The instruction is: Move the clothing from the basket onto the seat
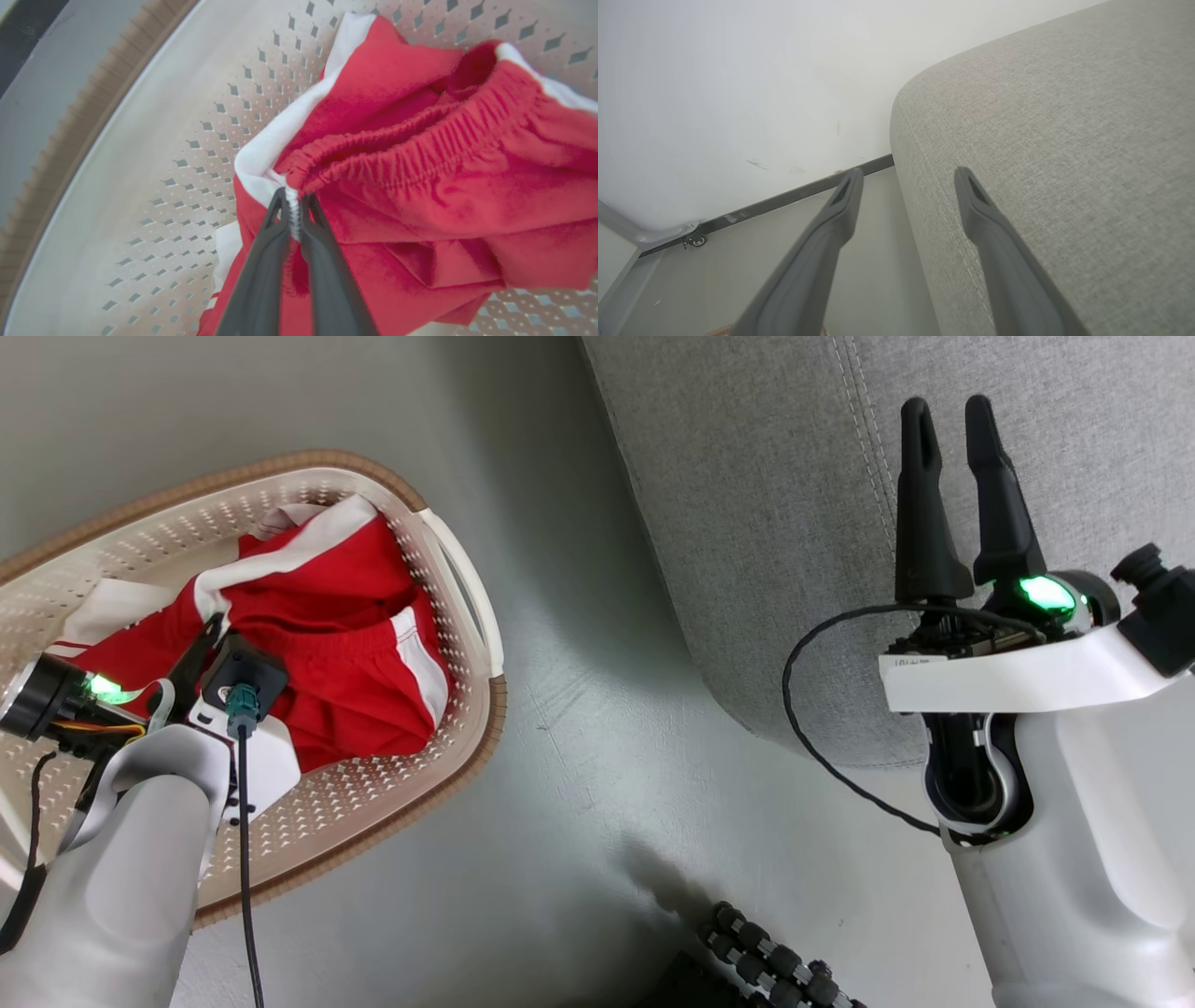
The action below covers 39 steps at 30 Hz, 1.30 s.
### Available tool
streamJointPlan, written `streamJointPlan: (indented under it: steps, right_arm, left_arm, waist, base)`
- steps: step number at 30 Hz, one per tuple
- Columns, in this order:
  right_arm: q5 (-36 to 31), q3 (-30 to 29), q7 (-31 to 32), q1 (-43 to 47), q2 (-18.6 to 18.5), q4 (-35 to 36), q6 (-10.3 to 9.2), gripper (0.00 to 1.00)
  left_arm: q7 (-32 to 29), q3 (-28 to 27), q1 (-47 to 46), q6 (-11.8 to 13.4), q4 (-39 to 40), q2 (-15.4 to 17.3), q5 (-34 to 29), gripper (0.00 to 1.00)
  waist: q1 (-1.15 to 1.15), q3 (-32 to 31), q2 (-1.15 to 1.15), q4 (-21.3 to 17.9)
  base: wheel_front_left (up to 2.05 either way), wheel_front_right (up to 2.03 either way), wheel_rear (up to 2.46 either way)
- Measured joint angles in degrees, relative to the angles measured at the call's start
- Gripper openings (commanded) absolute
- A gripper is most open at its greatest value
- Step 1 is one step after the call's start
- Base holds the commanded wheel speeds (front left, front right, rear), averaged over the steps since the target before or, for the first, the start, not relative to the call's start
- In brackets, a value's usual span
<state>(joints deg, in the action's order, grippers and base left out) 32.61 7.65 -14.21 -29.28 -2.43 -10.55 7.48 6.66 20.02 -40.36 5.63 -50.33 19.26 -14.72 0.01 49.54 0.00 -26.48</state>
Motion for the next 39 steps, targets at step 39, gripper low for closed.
streamJointPlan:
  steps: [39]
  right_arm:
    - [-12.34,-3.02,-0.08,-1.21,-0.20,-5.44,0.00,1.00]
  left_arm:
    - [7.49,-1.49,5.07,6.05,19.84,-9.24,8.28,0.00]
  waist:
    - [0.00,-14.73,0.00,10.05]
  base:
    - [0.00,0.00,0.00]
